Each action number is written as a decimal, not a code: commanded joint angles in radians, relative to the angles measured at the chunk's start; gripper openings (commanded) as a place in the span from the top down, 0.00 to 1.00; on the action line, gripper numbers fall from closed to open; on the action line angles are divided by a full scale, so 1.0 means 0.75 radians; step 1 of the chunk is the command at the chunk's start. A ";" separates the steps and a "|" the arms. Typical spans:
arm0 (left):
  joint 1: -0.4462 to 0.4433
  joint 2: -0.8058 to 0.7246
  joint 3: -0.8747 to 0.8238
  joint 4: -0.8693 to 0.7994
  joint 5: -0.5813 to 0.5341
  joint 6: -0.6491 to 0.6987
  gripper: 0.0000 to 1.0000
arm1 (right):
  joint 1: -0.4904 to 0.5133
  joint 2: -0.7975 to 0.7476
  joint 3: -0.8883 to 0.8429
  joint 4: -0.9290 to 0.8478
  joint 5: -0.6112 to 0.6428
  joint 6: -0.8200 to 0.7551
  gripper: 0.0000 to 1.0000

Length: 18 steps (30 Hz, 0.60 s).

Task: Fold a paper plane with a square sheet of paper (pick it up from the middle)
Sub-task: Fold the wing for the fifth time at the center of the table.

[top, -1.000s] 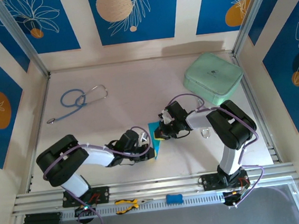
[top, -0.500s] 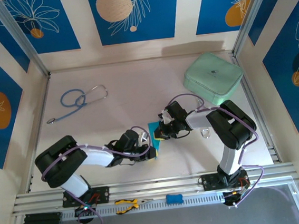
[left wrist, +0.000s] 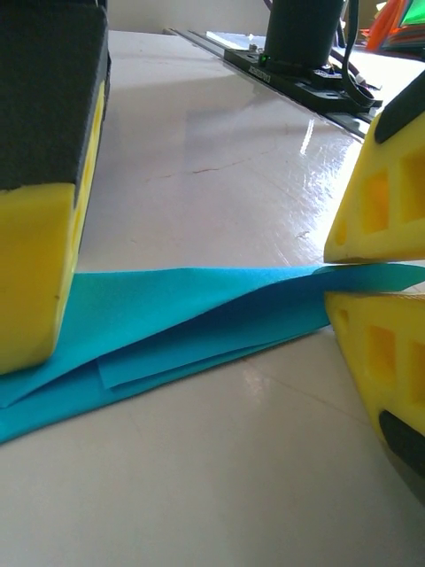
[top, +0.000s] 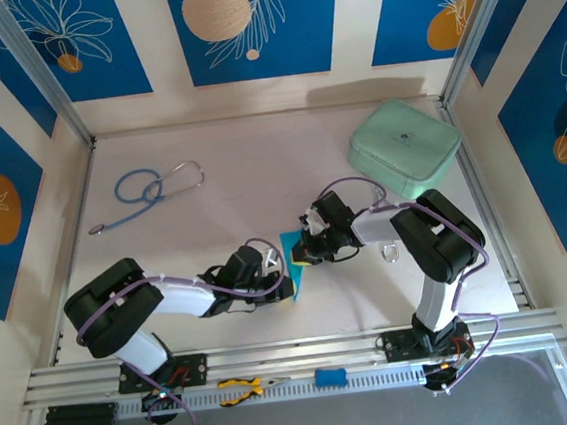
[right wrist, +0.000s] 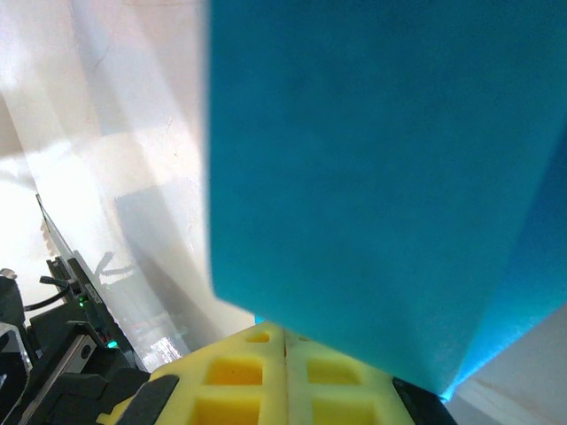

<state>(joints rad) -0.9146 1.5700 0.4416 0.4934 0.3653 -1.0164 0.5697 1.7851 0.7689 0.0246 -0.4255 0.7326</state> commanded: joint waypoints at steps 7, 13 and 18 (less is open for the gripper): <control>-0.006 0.031 0.000 0.033 0.050 -0.006 1.00 | 0.008 0.095 -0.043 -0.172 0.195 -0.003 0.94; -0.008 0.103 -0.012 0.044 0.141 -0.014 1.00 | 0.007 0.097 -0.045 -0.181 0.203 0.001 0.94; -0.010 0.127 -0.020 0.047 0.178 -0.017 1.00 | 0.008 0.100 -0.043 -0.184 0.209 0.003 0.94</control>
<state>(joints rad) -0.9062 1.6272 0.4412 0.5461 0.4221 -1.0229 0.5697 1.7863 0.7696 0.0216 -0.4252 0.7330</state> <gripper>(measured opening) 0.064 0.063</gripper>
